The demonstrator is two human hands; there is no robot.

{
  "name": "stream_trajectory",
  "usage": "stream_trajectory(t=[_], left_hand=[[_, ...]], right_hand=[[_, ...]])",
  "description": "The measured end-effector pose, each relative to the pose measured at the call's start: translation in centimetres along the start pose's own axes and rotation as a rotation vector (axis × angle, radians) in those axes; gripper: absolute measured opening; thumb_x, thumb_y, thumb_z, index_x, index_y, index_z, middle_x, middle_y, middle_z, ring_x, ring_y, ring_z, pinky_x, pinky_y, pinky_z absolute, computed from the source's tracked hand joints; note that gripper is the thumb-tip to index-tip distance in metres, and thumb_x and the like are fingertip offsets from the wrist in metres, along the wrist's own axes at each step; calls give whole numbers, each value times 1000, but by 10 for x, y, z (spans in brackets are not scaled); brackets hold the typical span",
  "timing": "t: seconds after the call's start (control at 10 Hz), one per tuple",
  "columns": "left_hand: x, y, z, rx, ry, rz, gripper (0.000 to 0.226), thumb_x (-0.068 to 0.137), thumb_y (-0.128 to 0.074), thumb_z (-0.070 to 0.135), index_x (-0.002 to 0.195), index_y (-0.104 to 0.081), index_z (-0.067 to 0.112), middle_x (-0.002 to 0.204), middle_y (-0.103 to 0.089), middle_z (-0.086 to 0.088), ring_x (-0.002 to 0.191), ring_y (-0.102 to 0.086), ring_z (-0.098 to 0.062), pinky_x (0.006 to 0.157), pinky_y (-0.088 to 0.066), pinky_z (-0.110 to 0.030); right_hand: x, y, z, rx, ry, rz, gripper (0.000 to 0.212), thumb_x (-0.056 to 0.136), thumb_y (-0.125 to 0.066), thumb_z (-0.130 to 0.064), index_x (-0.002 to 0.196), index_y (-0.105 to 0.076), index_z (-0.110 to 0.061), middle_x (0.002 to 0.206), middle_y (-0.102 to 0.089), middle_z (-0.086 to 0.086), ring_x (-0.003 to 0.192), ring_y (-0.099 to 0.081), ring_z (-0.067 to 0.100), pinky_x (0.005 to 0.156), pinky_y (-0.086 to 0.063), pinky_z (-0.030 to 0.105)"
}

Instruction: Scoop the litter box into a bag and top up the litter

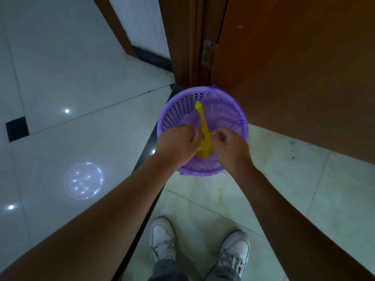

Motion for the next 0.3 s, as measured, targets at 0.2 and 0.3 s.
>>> stream_trajectory(t=[0.2, 0.3], left_hand=[[-8, 18, 32, 168, -148, -11, 39, 99, -36, 38, 86, -63, 13, 84, -68, -10, 75, -65, -31, 55, -36, -30], [-14, 27, 40, 250, -209, -68, 36, 99, -39, 39, 83, -62, 15, 80, -68, -8, 71, -64, -29, 53, -35, -29]], right_hand=[[-20, 23, -33, -409, 220, -32, 22, 96, -51, -28, 98, -69, -15, 96, -72, 8, 93, -64, 34, 76, -49, 37], [-31, 30, -47, -502, 323, -35, 21, 95, -50, -26, 91, -66, -14, 94, -69, 10, 90, -64, 37, 71, -48, 39]])
Point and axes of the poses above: each hand's wrist, its own x-axis towards the middle knuckle, its own y-axis out of the back of the hand, z = x × y, the point moved 10 cm from there along x, towards the middle knuckle
